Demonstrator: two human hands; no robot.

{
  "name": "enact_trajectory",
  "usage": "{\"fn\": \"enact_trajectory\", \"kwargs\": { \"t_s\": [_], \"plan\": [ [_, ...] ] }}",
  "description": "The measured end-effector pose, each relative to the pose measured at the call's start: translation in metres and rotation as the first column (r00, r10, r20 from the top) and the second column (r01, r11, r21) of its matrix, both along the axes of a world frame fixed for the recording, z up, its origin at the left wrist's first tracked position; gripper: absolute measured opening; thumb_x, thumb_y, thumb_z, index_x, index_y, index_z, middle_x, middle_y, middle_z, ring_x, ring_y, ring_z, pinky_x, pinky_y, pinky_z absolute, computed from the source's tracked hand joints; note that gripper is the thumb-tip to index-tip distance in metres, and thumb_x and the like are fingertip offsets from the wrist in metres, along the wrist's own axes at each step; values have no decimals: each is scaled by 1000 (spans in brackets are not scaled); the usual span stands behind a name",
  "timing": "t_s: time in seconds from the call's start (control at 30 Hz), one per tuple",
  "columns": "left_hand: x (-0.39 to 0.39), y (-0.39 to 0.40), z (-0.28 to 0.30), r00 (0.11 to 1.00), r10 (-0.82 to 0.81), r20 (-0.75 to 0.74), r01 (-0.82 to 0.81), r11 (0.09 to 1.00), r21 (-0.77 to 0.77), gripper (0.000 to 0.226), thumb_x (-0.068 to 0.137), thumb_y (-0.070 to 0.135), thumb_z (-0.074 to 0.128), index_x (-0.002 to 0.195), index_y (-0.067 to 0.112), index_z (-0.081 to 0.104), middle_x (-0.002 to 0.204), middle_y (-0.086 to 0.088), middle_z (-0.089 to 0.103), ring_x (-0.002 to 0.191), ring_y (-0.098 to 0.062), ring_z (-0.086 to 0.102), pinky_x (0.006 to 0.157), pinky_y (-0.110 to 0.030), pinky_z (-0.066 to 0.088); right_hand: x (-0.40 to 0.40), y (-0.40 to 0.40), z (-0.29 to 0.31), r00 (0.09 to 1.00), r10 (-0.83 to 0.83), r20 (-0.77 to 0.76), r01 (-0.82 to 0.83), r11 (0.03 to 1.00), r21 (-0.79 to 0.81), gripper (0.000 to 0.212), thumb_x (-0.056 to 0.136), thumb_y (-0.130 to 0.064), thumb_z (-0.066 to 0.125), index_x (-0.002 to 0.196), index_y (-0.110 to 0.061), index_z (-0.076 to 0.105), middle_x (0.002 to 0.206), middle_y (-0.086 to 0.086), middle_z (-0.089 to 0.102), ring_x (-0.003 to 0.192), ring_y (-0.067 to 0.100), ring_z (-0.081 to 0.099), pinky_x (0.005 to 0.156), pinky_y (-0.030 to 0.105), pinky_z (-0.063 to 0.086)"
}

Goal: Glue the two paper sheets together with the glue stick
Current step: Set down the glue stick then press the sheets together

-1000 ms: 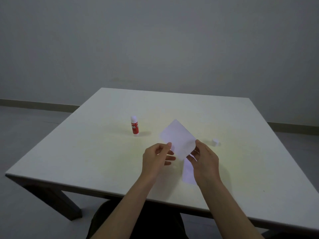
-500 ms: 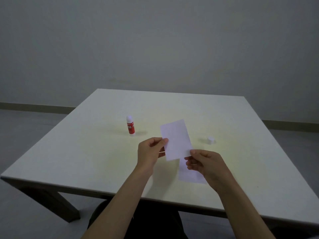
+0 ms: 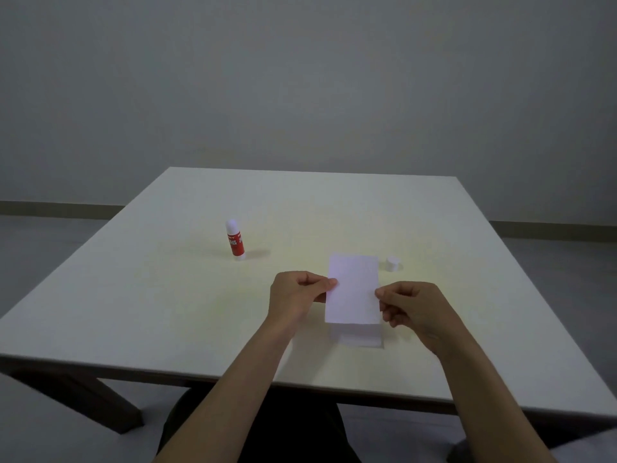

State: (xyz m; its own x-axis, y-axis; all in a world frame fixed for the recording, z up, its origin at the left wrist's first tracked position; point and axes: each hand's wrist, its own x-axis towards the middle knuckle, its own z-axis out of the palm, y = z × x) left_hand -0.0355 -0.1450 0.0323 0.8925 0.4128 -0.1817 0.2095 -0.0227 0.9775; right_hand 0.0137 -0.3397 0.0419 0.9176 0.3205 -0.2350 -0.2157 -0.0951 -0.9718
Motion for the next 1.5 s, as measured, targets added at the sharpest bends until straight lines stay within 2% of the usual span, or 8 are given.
{"fn": "enact_trajectory", "kwargs": {
  "t_s": [0.1, 0.33, 0.6, 1.0, 1.3, 1.37, 1.43, 1.5],
  "plan": [
    [-2, 0, -5, 995, -82, -64, 86, 994, 62, 9, 74, 16, 77, 68, 9, 75, 68, 0, 76, 64, -16, 74, 73, -22, 53, 0, -3, -6, 1000, -15, -5, 14, 997, -75, 15, 80, -2, 69, 65, 1, 69, 49, 6, 63, 41, 14, 56, 40, 21, 47],
    [-2, -1, -9, 989, -97, -112, 125, 951, 284, 11, 75, 15, 74, 64, 15, 74, 61, 8, 73, 57, -7, 71, 71, -26, 54, -6, -2, -22, 998, -21, 60, 36, 965, -259, 19, 78, -7, 70, 60, 0, 68, 44, 7, 62, 33, 16, 45, 34, 19, 32],
    [2, 2, -15, 982, -132, -137, 173, 917, 358, 13, 73, 17, 77, 62, 19, 72, 61, 5, 71, 51, -2, 65, 68, -24, 53, -3, -1, -26, 998, -25, 64, 44, 951, -306, 19, 79, -5, 68, 61, 0, 67, 41, 6, 58, 30, 14, 41, 32, 16, 29],
    [2, 0, -17, 980, -125, -156, 180, 892, 415, 12, 73, 19, 77, 63, 19, 72, 59, 3, 70, 58, -12, 69, 74, -31, 56, -9, 3, -22, 994, -15, 111, 55, 929, -366, 15, 80, -1, 67, 65, 2, 66, 47, 10, 60, 27, 4, 44, 30, 13, 32],
    [2, -4, -21, 985, -98, -140, 157, 837, 524, 12, 70, 20, 79, 62, 17, 71, 54, 11, 65, 56, -10, 67, 67, -29, 56, -11, 10, -24, 977, 23, 212, 89, 858, -505, 13, 76, 2, 63, 63, 5, 62, 47, 7, 59, 26, 1, 48, 30, 12, 34],
    [3, -5, -23, 986, -86, -139, 150, 816, 558, 15, 69, 21, 79, 59, 20, 67, 54, 14, 62, 59, -12, 67, 62, -27, 54, -11, 13, -24, 968, 54, 247, 98, 820, -564, 10, 73, 3, 60, 64, 8, 60, 49, 13, 59, 29, 2, 50, 35, 15, 39],
    [2, -7, -27, 990, -69, -127, 132, 782, 609, 24, 68, 23, 79, 54, 27, 60, 55, 17, 58, 59, -7, 61, 54, -21, 45, -12, 15, -23, 959, 72, 274, 116, 783, -611, 8, 71, 4, 57, 66, 10, 59, 59, 27, 63, 39, 13, 53, 46, 23, 41],
    [2, -7, -31, 994, -68, -84, 107, 761, 639, 28, 68, 23, 79, 56, 30, 55, 56, 16, 57, 58, -2, 56, 53, -16, 39, -12, 16, -24, 953, 80, 293, 128, 769, -626, 5, 71, 4, 56, 67, 7, 57, 69, 31, 66, 49, 21, 51, 51, 29, 42]
  ]
}}
